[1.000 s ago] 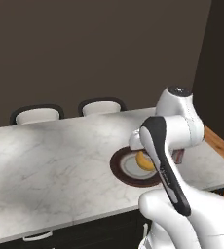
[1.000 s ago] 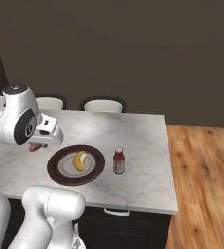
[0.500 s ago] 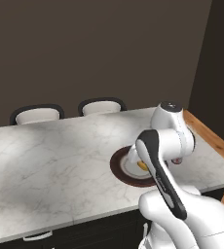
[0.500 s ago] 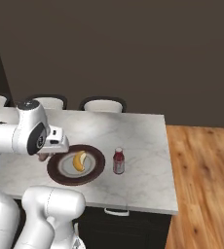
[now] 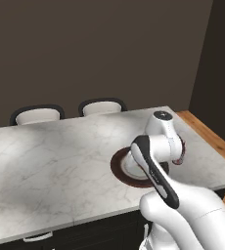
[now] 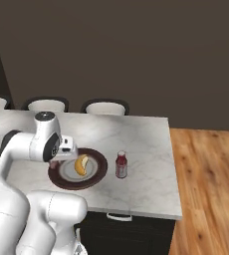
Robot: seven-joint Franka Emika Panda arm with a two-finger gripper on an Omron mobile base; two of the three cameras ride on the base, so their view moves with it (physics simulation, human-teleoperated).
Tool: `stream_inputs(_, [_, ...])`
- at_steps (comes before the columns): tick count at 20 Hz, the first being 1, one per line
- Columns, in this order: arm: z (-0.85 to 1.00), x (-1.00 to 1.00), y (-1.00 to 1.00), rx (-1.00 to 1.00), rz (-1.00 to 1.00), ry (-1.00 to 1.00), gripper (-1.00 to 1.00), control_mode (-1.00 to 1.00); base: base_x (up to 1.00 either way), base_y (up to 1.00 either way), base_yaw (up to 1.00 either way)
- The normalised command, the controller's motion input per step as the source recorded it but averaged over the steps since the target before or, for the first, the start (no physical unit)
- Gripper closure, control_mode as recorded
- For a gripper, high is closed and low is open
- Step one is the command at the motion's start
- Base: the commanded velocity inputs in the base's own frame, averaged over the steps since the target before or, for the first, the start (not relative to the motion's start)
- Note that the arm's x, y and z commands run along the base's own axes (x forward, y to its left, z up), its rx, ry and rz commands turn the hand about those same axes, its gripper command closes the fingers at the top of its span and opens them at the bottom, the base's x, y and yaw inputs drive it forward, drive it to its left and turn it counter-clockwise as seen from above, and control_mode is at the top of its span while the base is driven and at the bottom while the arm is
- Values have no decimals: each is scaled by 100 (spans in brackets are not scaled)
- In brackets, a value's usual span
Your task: Move the hot dog bun to the plate on the dining table and place the condiment next to that plate. Then navigate to the fridge and take the sausage and place it on the plate as well.
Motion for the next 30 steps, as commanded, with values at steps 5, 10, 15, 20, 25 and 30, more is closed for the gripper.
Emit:
stream_inputs(5, [-42, 44, 1, 0, 0, 3, 100, -100, 0, 0, 0])
stream_inputs(10, [-39, 22, 10, 0, 0, 2, 100, -100, 0, 0, 0])
stream_inputs(15, [-31, 14, 9, 0, 0, 0, 100, -100, 0, 0, 0])
stream_inputs(20, [-15, 1, 0, 0, -6, 0, 100, -100, 0, 0, 0])
stream_inputs(25, [-15, 0, 0, 0, -7, 0, 100, -100, 0, 0, 0])
stream_inputs(30, [-13, 0, 0, 0, -7, 0, 100, -100, 0, 0, 0])
